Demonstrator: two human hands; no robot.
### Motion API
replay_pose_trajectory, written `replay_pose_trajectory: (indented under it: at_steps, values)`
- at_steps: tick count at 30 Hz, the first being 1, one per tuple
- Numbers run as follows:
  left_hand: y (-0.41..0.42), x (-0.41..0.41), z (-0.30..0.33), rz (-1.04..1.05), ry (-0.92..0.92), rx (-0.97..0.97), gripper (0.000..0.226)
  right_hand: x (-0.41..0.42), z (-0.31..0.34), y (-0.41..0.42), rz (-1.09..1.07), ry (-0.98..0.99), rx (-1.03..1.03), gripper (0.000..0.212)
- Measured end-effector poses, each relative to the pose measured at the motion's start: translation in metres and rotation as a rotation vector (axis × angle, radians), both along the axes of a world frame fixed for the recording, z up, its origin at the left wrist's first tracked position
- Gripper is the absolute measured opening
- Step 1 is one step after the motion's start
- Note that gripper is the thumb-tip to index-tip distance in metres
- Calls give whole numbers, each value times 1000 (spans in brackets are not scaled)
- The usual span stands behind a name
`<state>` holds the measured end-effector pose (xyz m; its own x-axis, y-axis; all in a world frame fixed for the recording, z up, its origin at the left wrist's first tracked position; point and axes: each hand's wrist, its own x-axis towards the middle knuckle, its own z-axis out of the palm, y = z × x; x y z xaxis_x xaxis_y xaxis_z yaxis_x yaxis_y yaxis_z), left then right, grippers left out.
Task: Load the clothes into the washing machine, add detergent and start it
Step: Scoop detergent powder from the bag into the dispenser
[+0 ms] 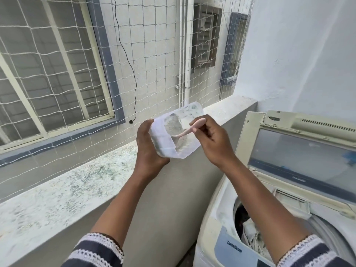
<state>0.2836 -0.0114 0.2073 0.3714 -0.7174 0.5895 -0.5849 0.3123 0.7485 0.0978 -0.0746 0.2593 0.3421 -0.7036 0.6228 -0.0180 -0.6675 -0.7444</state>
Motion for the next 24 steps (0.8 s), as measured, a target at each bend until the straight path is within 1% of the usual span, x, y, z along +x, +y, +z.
replay_pose_trajectory:
  at_steps: [2, 5, 8, 12, 13, 15, 19, 21, 22, 24]
  values:
    - [-1, 0, 0, 16, -21, -26, 103, 1, 2, 6, -40, -15, -44, 9]
    - [-3, 1, -3, 23, -93, -55, 102, -1, 1, 7, -131, -56, -110, 11]
    - [-4, 4, -2, 39, 4, -29, 108, -2, -3, 7, -178, -80, -153, 10]
    - [-1, 2, 3, 17, -1, -50, 104, -4, -7, 4, -269, -53, -266, 10]
    - [0, 1, 4, 11, -20, -62, 102, -4, -9, 2, -298, 2, -300, 9]
    - [-1, 0, 2, 12, -48, -78, 101, -3, -9, -2, -367, 179, -379, 7]
    - [-5, 5, -1, 32, -38, -84, 109, 5, 11, -3, -497, 463, -469, 6]
    - [-4, 4, 1, 38, -28, -87, 110, 9, 23, -4, -537, 594, -528, 6]
    - [-4, 3, 2, 36, -28, -88, 108, 11, 28, -6, -561, 671, -578, 6]
    - [-5, 4, 1, 29, -34, -81, 103, 14, 36, -8, -591, 827, -673, 16]
